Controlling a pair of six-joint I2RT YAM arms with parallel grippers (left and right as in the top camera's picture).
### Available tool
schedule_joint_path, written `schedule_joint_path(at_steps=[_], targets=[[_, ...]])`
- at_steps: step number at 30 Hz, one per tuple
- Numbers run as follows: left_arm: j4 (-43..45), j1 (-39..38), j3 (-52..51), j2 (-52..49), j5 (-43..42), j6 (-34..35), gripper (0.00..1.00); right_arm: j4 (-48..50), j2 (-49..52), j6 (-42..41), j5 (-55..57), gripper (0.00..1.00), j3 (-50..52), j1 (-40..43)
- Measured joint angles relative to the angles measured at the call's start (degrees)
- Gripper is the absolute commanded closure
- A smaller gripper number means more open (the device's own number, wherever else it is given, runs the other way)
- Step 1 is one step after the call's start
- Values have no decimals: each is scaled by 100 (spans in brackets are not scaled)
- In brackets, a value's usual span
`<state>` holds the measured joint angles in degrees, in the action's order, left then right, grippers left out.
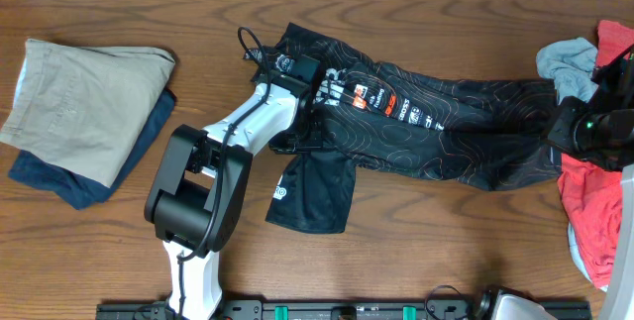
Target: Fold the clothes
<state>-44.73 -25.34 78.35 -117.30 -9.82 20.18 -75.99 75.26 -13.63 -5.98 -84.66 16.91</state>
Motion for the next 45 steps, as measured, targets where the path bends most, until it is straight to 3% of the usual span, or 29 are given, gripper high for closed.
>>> schedule_joint_path(at_steps=[10, 23, 28, 33, 40, 45], targets=[[-820, 721, 17, 483, 188, -363, 94, 44, 0, 9, -2, 99, 0, 0], [-1386, 1187, 140, 3971, 251, -763, 94, 74, -216, 413, -577, 99, -83, 0], [-1421, 1515, 295, 5215, 258, -798, 94, 57, -431, 538, -643, 99, -627, 0], [-1421, 1934, 1078, 6083, 262, -728, 94, 28, -728, 496, -671, 99, -1467, 0], [-1467, 2000, 2225, 6452, 275, -669, 94, -94, -1012, 468, -586, 99, -2575, 0], [-1484, 2000, 2415, 6422, 275, -669, 94, -103, -1113, 466, -444, 99, -2951, 0]])
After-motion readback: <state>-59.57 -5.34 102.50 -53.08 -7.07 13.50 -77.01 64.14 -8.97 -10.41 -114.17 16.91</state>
